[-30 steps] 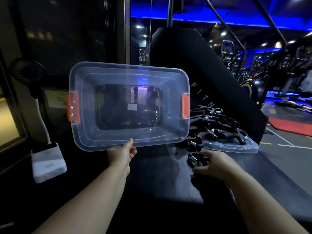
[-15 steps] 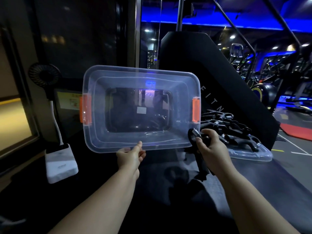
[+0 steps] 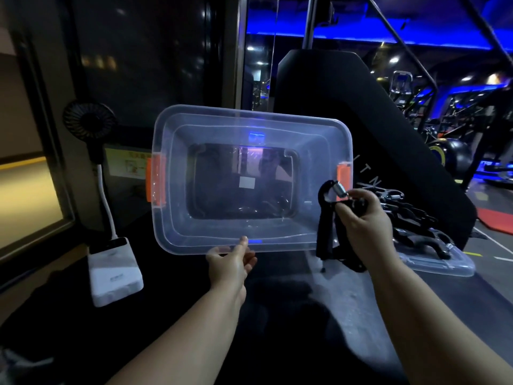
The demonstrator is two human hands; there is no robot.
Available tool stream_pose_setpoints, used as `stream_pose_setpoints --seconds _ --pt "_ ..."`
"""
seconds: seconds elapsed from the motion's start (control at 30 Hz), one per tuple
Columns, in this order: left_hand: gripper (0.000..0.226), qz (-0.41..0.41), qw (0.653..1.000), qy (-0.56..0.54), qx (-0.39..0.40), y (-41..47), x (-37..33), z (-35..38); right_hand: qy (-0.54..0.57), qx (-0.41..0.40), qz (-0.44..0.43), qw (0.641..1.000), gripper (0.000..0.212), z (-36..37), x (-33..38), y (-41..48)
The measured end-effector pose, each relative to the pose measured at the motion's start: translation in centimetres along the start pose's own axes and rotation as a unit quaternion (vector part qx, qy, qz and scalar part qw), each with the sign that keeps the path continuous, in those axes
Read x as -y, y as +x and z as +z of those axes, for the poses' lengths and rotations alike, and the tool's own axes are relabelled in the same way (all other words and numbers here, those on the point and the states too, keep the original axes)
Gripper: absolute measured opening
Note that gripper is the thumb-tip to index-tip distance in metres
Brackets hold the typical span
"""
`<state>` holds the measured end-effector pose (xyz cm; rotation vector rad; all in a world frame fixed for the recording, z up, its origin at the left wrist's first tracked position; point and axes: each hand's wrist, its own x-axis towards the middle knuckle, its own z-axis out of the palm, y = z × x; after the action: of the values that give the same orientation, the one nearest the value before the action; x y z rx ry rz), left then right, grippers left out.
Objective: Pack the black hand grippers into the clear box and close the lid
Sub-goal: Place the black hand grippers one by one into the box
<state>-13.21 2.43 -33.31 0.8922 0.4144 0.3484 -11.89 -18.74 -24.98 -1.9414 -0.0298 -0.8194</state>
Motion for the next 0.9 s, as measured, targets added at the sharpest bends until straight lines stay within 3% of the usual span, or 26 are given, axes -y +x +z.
stream_pose_setpoints --seconds 0.27,0.57,0.9 --pt "0.029 0.011 1.0 -0.023 0.006 -0.5 -0.4 0.0 0.095 -0.019 0.003 0.995 0.022 5.4 1.5 3.5" --pt "0.028 0.041 0.999 -0.017 0.007 -0.1 0.1 0.0 0.024 0.002 0.05 0.998 0.026 10.1 -1.2 5.8" --pt "0.028 0.044 0.999 -0.015 0.021 -0.2 -0.1 0.0 -0.093 0.041 0.033 0.994 0.045 12.9 -2.7 8.8"
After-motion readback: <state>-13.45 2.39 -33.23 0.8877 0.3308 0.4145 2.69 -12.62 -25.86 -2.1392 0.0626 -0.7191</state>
